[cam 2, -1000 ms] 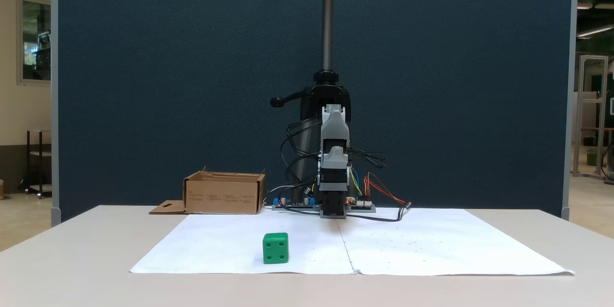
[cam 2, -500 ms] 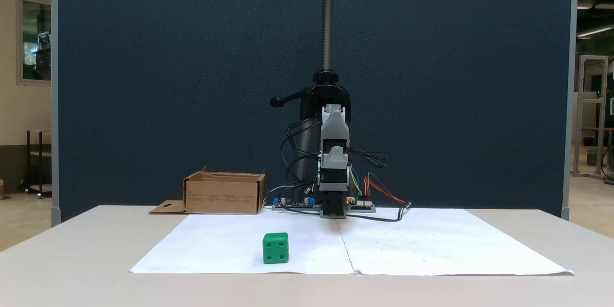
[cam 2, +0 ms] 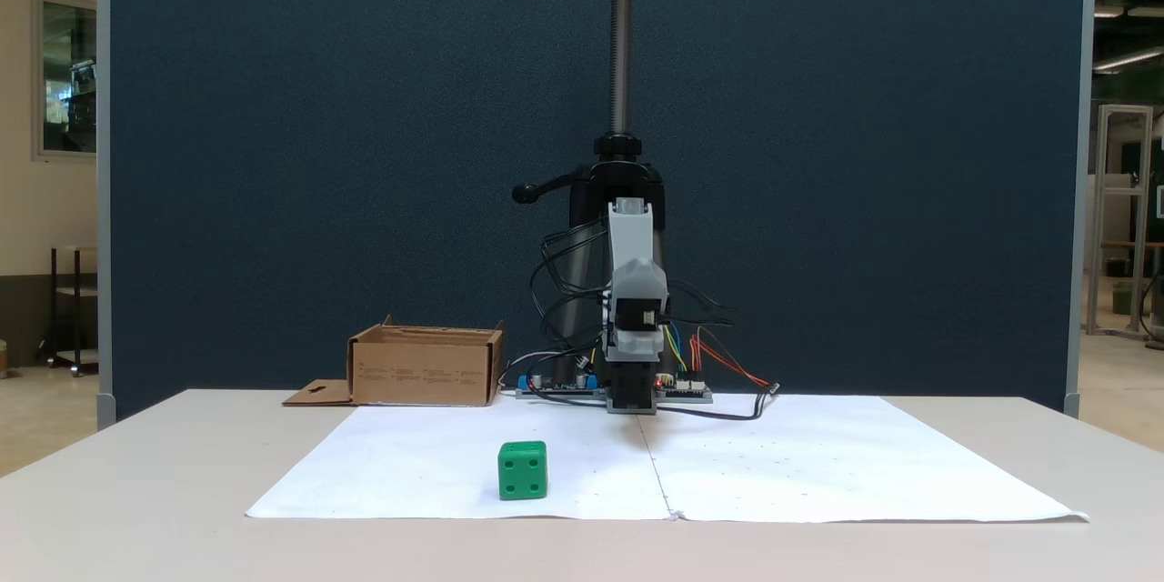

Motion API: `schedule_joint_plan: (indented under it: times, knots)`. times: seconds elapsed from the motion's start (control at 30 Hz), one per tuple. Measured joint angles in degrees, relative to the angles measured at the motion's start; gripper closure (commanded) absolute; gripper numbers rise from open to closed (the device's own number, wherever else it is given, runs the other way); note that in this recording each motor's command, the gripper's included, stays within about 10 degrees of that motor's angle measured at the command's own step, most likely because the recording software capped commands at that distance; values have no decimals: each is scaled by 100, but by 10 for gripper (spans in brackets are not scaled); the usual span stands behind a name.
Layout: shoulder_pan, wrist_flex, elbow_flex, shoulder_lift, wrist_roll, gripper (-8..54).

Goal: Grasp a green dice and put it in the bin.

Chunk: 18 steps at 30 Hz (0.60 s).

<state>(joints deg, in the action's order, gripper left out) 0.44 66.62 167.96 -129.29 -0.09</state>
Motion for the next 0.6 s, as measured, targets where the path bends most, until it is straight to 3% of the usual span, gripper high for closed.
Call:
schedule_joint_plan:
  times: [0.4, 0.6]
  knots:
    - [-44, -4685, -3630, 105, 9, 25]
    - [-18, -6873, -5493, 861, 0, 25]
